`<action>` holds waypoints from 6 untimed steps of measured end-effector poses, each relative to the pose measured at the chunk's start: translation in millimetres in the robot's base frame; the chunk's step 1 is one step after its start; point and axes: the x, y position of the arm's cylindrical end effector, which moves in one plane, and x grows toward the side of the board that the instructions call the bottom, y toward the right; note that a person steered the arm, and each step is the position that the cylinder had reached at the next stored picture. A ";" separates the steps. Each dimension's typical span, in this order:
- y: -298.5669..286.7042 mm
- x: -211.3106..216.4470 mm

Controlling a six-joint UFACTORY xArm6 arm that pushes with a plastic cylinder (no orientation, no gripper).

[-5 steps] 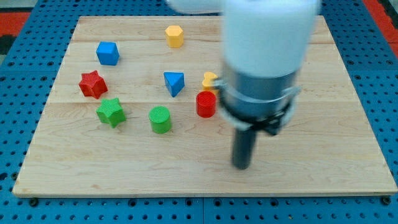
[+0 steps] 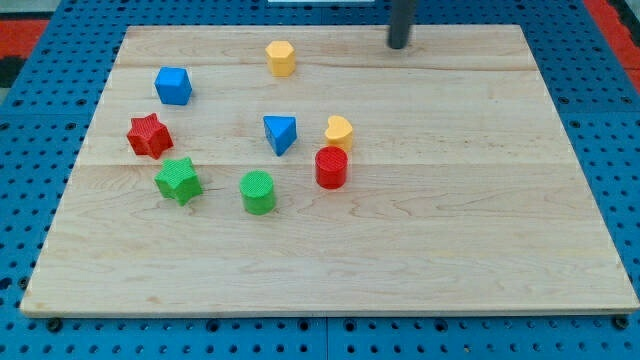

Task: Push the yellow hexagon to the top right of the blue cube

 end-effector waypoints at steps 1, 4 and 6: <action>-66.2 3.2; -121.9 50.9; -133.6 21.3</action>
